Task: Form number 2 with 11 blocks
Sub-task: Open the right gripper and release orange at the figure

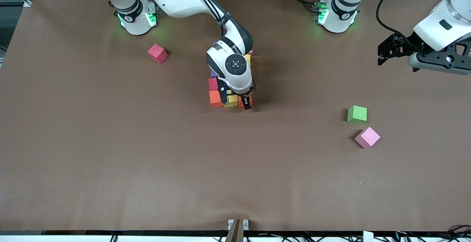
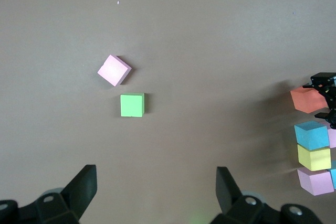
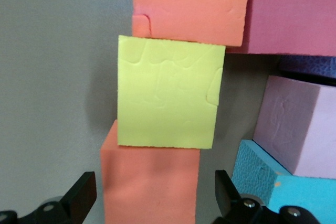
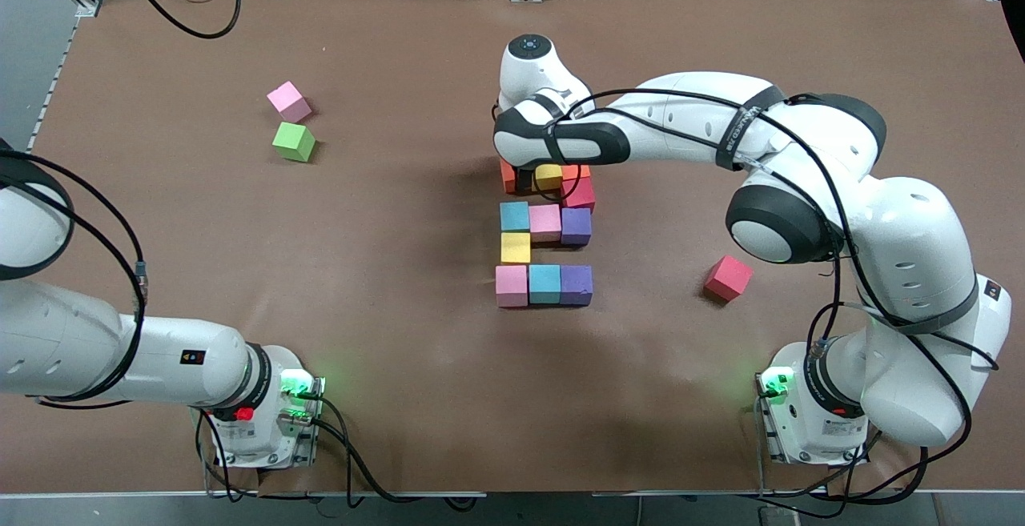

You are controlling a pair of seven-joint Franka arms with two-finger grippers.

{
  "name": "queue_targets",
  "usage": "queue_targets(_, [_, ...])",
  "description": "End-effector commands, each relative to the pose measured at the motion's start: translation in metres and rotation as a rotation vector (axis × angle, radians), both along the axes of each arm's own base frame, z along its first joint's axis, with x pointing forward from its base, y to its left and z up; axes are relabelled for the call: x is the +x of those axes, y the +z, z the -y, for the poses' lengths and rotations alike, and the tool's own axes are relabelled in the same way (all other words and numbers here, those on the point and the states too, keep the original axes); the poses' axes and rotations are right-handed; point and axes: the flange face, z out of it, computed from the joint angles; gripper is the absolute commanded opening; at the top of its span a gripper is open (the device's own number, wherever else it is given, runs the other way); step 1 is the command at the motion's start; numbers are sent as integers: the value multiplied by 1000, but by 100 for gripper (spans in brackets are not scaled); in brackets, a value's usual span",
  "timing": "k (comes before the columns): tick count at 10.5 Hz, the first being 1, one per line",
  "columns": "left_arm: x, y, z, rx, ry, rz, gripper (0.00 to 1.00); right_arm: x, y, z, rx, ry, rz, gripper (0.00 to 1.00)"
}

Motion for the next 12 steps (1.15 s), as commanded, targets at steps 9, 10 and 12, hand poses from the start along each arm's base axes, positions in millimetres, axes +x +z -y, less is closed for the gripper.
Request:
queue_targets(9, [1, -2, 6, -19, 0, -2, 100, 42, 66, 38, -2, 70, -23, 100])
queue_targets(10, [1, -2, 6, -19, 0, -2, 100, 64, 82, 60, 22, 75, -7, 100])
queue_targets(12, [0, -2, 11, -19, -8, -2, 100, 94, 103, 106, 30, 153, -24, 100])
